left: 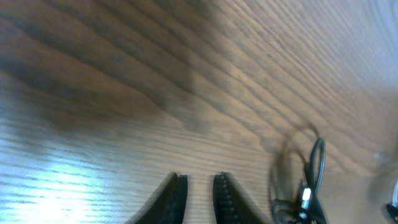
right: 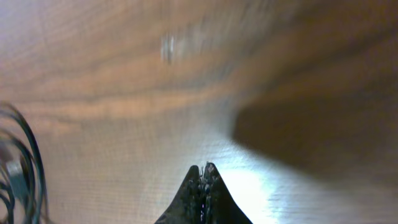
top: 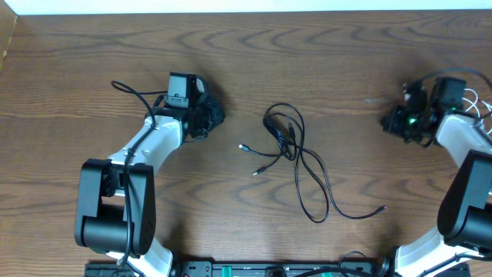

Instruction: Untangle cables

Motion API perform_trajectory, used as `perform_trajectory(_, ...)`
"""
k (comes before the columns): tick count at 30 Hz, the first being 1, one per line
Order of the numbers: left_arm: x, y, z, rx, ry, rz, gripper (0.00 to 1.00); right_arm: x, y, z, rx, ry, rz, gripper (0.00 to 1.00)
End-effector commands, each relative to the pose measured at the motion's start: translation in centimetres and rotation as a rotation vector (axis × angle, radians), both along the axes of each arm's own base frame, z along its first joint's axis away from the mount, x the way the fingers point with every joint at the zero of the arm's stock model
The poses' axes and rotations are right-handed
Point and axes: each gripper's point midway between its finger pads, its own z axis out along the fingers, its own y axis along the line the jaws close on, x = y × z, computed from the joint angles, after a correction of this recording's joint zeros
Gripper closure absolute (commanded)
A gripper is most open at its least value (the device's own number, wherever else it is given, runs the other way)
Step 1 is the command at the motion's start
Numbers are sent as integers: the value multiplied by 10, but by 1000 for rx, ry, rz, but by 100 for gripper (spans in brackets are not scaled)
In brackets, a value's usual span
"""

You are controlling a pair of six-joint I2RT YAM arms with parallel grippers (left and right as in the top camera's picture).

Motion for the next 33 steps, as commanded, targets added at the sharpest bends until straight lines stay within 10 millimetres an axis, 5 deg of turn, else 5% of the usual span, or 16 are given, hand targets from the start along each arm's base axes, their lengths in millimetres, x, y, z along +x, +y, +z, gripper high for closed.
perform_trajectory(1, -1, -9, 1, 3, -8, -20, 64, -21, 22, -19, 58, 89, -20, 93)
perform_trajectory(8, -7, -33, 2, 0, -18, -79, 47, -53, 54, -49, 140, 208, -140, 99)
perform_trajectory(10, -9, -41, 3, -5, -25, -99, 31, -61, 62, -57, 155, 230, -161, 99)
perform_trajectory(11, -9, -48, 5, -16, -34, -114, 8, -66, 68, -62, 153, 224, -146, 99)
perform_trajectory(12, -10, -54, 7, -31, -40, -128, 1, -69, 72, -66, 151, 216, -134, 99)
perform_trajectory(18, -25, -95, 19, -133, -49, -243, 0, -71, 97, -76, 178, 131, -129, 98)
perform_trajectory(23, -36, -115, 19, -135, -51, -297, 0, -69, 97, -75, 173, 125, -127, 95)
perform_trajectory(25, -40, -121, 19, -134, -50, -312, 6, -69, 96, -76, 171, 125, -128, 94)
perform_trajectory(27, -43, -126, 19, -133, -51, -327, 22, -69, 96, -76, 172, 125, -128, 95)
perform_trajectory(31, -44, -127, 17, -108, -55, -323, 70, -69, 96, -75, 172, 125, -128, 95)
perform_trajectory(33, -43, -125, 16, -91, -67, -334, 74, -69, 96, -75, 172, 125, -128, 97)
